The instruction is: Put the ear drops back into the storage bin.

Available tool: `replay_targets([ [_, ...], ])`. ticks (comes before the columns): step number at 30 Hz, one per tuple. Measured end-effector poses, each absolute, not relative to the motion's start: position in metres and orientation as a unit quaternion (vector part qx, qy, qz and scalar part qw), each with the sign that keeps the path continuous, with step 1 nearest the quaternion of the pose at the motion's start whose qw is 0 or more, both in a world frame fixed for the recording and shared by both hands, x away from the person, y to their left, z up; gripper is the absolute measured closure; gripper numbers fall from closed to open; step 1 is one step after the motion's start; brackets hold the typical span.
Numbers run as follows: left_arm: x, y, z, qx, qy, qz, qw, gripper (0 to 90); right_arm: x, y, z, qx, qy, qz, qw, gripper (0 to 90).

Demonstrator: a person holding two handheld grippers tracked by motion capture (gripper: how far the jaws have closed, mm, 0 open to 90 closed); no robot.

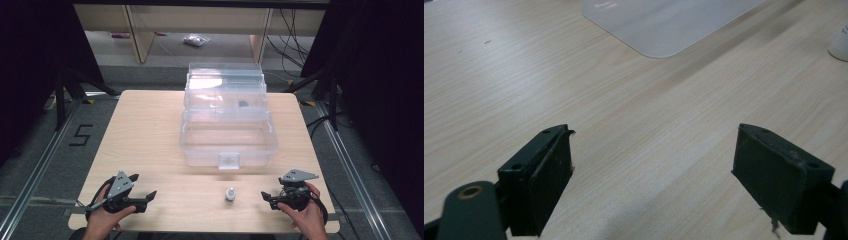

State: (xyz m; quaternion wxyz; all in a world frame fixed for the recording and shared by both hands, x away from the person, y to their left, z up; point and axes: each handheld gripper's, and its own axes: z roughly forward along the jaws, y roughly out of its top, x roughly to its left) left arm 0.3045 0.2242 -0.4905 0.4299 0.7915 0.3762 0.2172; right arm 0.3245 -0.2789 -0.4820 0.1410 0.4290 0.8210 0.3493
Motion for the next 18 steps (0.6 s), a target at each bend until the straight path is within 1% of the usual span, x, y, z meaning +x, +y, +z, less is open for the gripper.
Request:
replay_targets([
  [2, 0.3045, 0.2242, -0.4905, 0.792, 0.375, 0.217, 0.43, 15.4, 0.3231, -0.2775, -0.4824, 0.434, 0.818, 0.35, 0.14, 16.9],
  [3, 0.3045, 0.2242, -0.4906, 0.792, 0.375, 0.217, 0.43, 15.4, 0.3256, -0.2798, -0.4822, 0.416, 0.825, 0.352, 0.151, 17.1],
  [9, 0.3044, 0.2242, -0.4905, 0.792, 0.375, 0.218, 0.43, 15.4, 0.3254, -0.279, -0.4819, 0.417, 0.825, 0.351, 0.149, 17.1],
  [10, 0.3044, 0.2241, -0.4905, 0.792, 0.375, 0.218, 0.43, 15.4, 0.3239, -0.2773, -0.4805, 0.426, 0.824, 0.345, 0.141, 17.1],
  [14, 0.3045, 0.2241, -0.4906, 0.792, 0.375, 0.217, 0.43, 15.4, 0.3229, -0.2758, -0.4814, 0.423, 0.825, 0.346, 0.146, 18.4],
  [18, 0.3045, 0.2236, -0.4909, 0.79, 0.377, 0.217, 0.432, 15.4, 0.3214, -0.2754, -0.4781, 0.426, 0.829, 0.334, 0.137, 20.4],
])
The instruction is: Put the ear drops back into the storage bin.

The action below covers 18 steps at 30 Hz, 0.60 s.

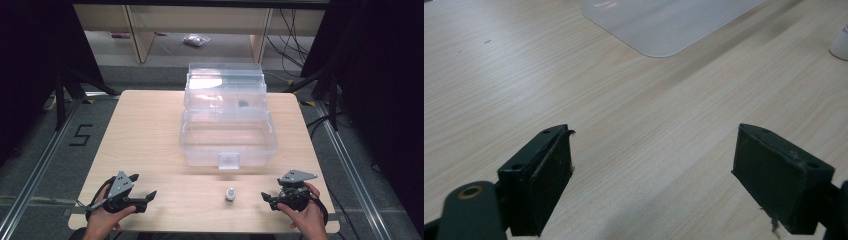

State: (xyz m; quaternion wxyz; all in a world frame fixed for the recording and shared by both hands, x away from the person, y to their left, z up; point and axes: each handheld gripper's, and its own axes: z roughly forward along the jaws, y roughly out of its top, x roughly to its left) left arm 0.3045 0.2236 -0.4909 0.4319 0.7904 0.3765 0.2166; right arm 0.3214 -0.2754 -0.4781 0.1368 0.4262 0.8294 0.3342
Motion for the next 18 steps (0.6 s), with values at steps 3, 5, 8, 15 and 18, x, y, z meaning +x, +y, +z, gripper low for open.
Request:
replay_targets([
  [3, 0.304, 0.224, -0.491, 0.792, 0.375, 0.218, 0.429, 15.4, 0.321, -0.275, -0.478, 0.421, 0.835, 0.328, 0.137, 20.6],
  [5, 0.305, 0.225, -0.491, 0.795, 0.374, 0.22, 0.423, 15.4, 0.321, -0.272, -0.478, 0.415, 0.839, 0.326, 0.133, 21.4],
  [8, 0.305, 0.226, -0.49, 0.8, 0.37, 0.222, 0.417, 15.5, 0.32, -0.271, -0.477, 0.407, 0.844, 0.324, 0.13, 21.4],
  [15, 0.305, 0.224, -0.491, 0.792, 0.378, 0.217, 0.428, 15.4, 0.318, -0.264, -0.476, 0.4, 0.845, 0.328, 0.133, 22.0],
  [18, 0.305, 0.224, -0.491, 0.792, 0.378, 0.217, 0.427, 15.4, 0.315, -0.262, -0.472, 0.405, 0.855, 0.304, 0.114, 24.4],
])
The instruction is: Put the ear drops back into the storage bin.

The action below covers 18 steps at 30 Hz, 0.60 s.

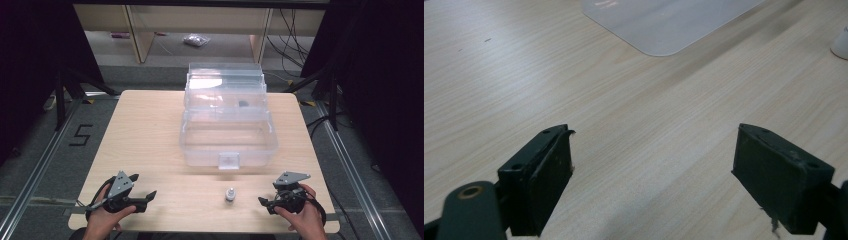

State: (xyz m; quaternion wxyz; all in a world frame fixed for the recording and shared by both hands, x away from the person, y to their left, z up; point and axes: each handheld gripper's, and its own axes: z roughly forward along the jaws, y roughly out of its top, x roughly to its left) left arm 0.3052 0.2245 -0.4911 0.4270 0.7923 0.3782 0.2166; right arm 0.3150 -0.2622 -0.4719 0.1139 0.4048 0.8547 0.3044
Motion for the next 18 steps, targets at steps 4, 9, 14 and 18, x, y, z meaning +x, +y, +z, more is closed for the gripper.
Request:
replay_targets([
  [4, 0.305, 0.225, -0.491, 0.791, 0.38, 0.217, 0.428, 15.4, 0.314, -0.257, -0.469, 0.384, 0.862, 0.307, 0.121, 24.5],
  [9, 0.305, 0.225, -0.491, 0.791, 0.38, 0.217, 0.428, 15.4, 0.312, -0.251, -0.466, 0.377, 0.869, 0.3, 0.108, 24.6],
  [14, 0.305, 0.225, -0.491, 0.791, 0.38, 0.217, 0.428, 15.4, 0.312, -0.243, -0.463, 0.361, 0.878, 0.294, 0.111, 24.7],
  [18, 0.305, 0.224, -0.491, 0.789, 0.382, 0.217, 0.43, 15.4, 0.313, -0.235, -0.461, 0.344, 0.887, 0.291, 0.099, 24.7],
])
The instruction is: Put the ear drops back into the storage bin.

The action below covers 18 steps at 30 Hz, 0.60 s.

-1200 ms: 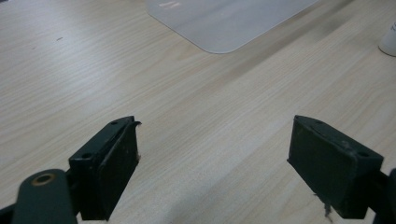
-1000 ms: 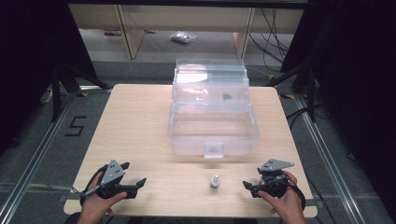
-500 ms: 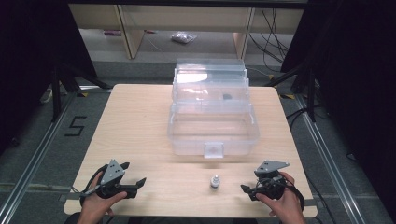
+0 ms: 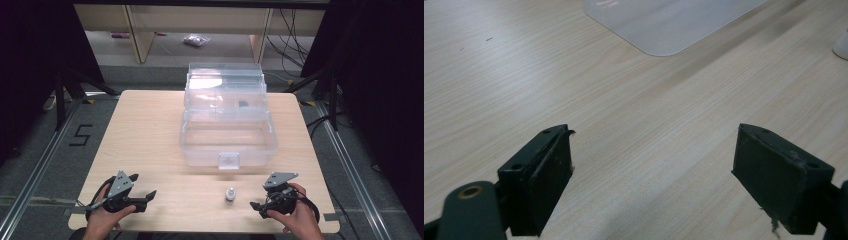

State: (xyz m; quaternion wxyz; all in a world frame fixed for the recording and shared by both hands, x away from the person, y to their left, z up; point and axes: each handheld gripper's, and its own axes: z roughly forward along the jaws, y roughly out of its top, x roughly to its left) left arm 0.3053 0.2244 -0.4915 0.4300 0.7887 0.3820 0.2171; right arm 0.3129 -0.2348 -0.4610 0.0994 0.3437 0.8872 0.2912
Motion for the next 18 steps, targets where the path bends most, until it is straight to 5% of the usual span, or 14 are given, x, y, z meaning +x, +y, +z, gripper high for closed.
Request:
replay_targets([
  [18, 0.305, 0.224, -0.492, 0.788, 0.382, 0.218, 0.431, 15.4, 0.323, -0.189, -0.45, 0.265, 0.929, 0.238, 0.097, 30.5],
])
